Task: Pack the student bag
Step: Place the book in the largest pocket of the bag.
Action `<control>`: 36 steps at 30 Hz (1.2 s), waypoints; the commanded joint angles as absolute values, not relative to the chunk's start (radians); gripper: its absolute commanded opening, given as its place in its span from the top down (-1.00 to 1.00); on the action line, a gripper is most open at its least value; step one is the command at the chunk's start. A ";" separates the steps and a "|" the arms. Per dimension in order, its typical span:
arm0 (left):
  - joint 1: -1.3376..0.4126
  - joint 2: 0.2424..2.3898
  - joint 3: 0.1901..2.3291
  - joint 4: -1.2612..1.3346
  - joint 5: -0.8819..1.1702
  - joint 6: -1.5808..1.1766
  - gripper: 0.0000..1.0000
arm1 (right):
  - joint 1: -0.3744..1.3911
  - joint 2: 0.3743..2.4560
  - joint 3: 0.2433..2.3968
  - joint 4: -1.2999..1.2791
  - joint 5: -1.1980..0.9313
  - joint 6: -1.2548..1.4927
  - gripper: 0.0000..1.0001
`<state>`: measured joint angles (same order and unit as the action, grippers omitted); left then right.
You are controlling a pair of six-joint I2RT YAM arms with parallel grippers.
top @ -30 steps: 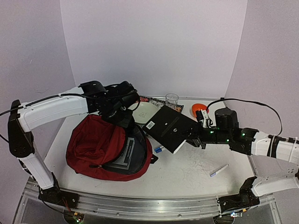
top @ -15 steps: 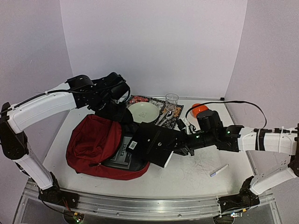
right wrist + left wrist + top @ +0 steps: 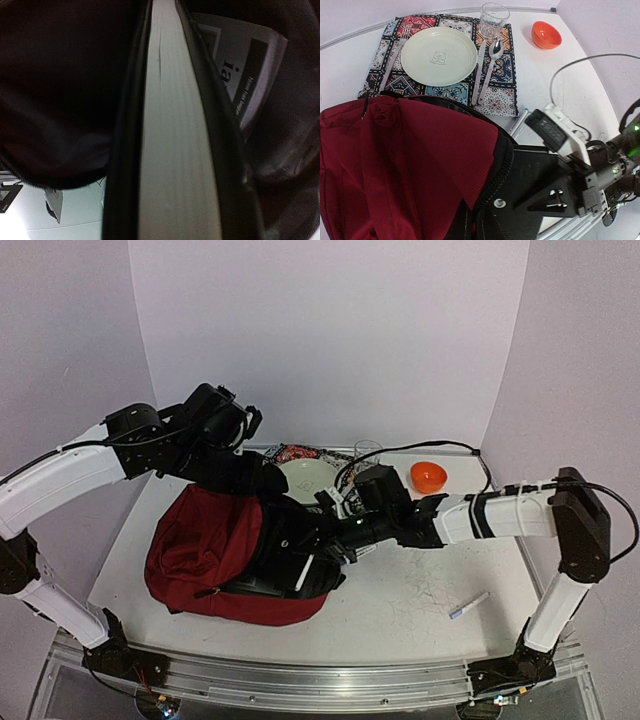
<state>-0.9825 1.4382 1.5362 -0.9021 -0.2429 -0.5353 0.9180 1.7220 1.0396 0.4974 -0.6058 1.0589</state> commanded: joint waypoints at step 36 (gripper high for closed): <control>-0.982 1.277 1.317 -0.604 -0.163 -0.693 1.00 | 0.991 1.855 1.239 0.389 -0.361 0.959 -0.53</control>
<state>-0.9825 1.2876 1.3121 -0.6869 -0.1554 -0.6971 0.9909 2.0294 1.2825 0.5048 -0.4499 1.0597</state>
